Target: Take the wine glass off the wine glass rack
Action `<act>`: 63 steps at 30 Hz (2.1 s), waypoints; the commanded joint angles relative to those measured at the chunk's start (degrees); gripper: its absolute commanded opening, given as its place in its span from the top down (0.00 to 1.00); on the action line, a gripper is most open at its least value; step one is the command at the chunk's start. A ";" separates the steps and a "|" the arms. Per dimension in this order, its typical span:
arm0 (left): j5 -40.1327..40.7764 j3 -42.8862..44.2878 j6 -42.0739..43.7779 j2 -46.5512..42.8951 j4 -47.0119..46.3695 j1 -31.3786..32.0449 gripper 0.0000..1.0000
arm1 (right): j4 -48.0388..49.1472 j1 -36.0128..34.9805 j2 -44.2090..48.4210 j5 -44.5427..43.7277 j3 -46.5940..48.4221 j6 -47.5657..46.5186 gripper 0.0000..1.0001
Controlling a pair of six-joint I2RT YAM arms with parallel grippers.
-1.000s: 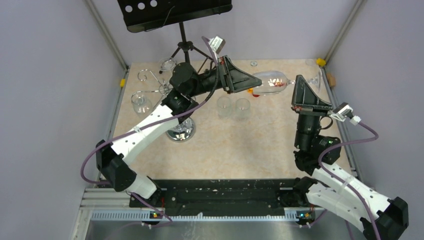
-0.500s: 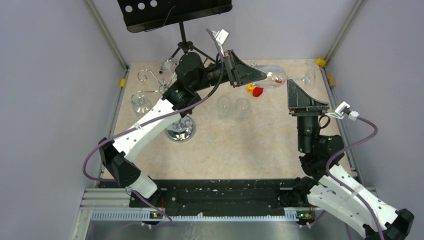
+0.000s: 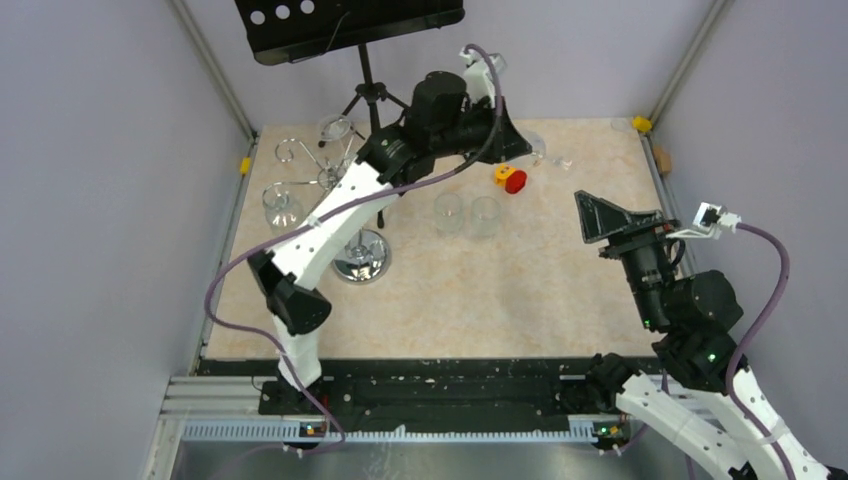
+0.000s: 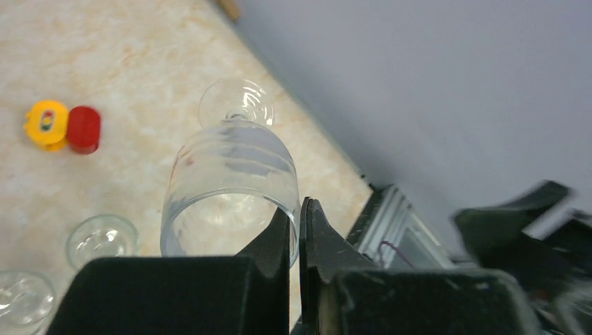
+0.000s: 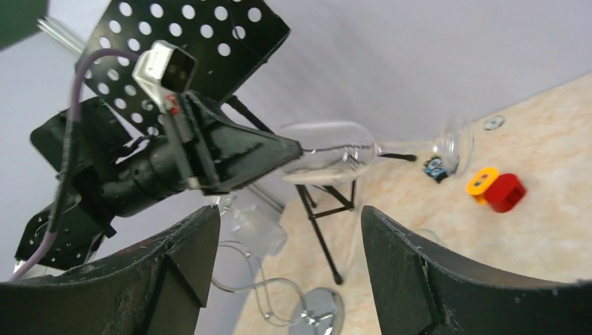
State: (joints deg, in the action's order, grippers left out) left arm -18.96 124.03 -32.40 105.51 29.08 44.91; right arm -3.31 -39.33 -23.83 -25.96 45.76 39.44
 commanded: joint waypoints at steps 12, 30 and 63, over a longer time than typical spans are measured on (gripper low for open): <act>17.18 10.77 14.74 18.03 17.43 6.53 1.00 | -18.06 -0.36 0.77 -8.29 11.11 -12.58 0.29; 20.35 10.78 22.93 23.35 17.51 8.80 0.92 | -19.74 -0.31 0.72 -4.48 8.55 -5.64 0.32; 15.33 11.11 20.99 18.77 7.13 7.52 0.34 | -16.99 -0.31 -0.16 -1.44 7.06 -2.29 0.35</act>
State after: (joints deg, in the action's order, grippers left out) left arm -3.03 134.34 -9.76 129.10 39.97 53.23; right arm -22.31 -39.35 -23.92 -28.16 52.14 36.88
